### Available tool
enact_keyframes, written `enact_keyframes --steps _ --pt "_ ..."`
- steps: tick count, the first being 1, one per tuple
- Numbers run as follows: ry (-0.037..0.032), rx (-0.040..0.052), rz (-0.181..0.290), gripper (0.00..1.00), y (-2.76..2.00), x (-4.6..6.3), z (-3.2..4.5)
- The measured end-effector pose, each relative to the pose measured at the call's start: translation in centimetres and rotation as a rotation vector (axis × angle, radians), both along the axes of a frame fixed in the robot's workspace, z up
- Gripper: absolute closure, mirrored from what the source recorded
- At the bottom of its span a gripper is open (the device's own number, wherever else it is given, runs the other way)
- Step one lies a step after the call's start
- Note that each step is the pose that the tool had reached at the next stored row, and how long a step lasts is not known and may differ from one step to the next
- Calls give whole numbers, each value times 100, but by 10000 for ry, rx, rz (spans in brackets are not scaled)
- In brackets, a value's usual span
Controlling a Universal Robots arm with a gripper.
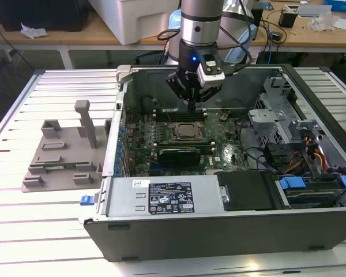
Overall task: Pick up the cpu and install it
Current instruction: 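Install the first cpu locking lever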
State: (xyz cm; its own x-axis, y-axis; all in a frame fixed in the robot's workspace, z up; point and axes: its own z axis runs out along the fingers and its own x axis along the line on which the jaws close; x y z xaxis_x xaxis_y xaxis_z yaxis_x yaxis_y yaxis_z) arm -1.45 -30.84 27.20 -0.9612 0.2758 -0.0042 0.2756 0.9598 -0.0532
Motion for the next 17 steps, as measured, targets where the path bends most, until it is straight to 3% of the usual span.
enact_keyframes --steps 6,13,17 --pt "0 26 899 89 0 0 0" --pt "2 62 2884 89 0 0 0" --pt "-2 94 3668 89 0 0 0"
